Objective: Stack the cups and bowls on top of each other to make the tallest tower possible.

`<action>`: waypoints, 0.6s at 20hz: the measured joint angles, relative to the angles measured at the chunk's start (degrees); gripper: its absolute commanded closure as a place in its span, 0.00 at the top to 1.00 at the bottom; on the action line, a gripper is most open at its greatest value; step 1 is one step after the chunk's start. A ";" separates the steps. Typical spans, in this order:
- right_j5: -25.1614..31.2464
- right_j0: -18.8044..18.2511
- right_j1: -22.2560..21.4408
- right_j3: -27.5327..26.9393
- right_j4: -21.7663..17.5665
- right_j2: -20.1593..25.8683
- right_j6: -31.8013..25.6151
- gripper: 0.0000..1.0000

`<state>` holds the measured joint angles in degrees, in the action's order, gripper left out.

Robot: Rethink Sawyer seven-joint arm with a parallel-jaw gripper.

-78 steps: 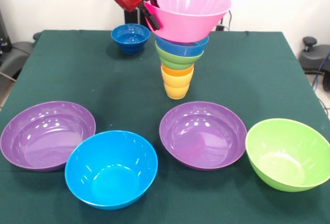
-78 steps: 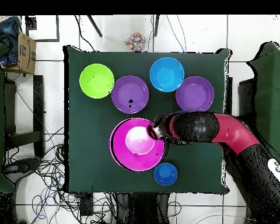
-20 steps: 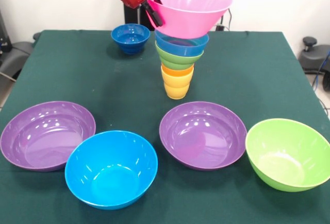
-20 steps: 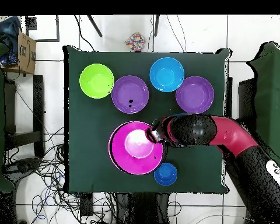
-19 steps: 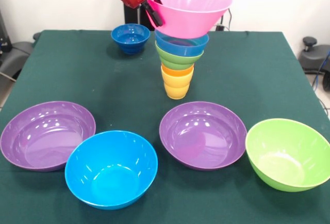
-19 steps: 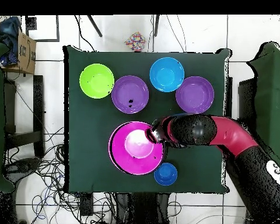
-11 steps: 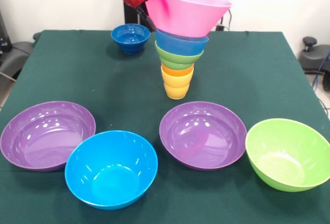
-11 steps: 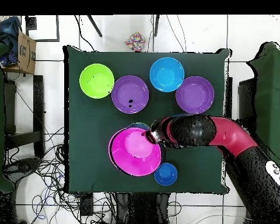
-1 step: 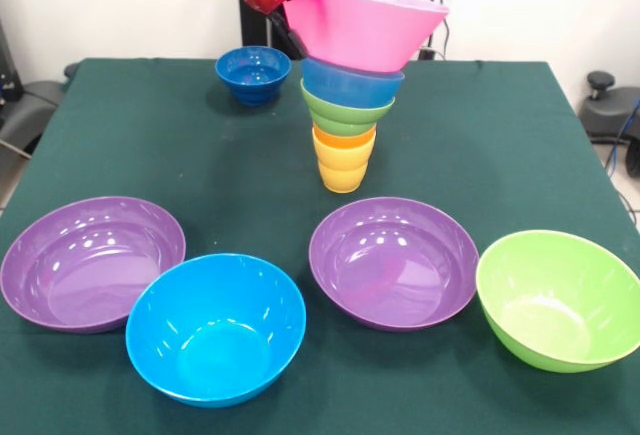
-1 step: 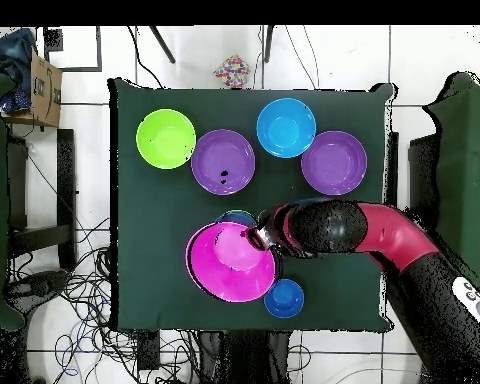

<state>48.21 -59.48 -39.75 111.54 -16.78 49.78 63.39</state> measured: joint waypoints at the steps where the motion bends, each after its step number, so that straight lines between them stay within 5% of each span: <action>1: -0.08 0.00 0.00 0.08 -0.01 0.01 0.00 1.00; 12: -3.77 0.00 0.03 0.08 0.81 0.91 0.00 1.00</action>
<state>44.43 -59.48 -39.72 111.61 -15.97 50.69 63.39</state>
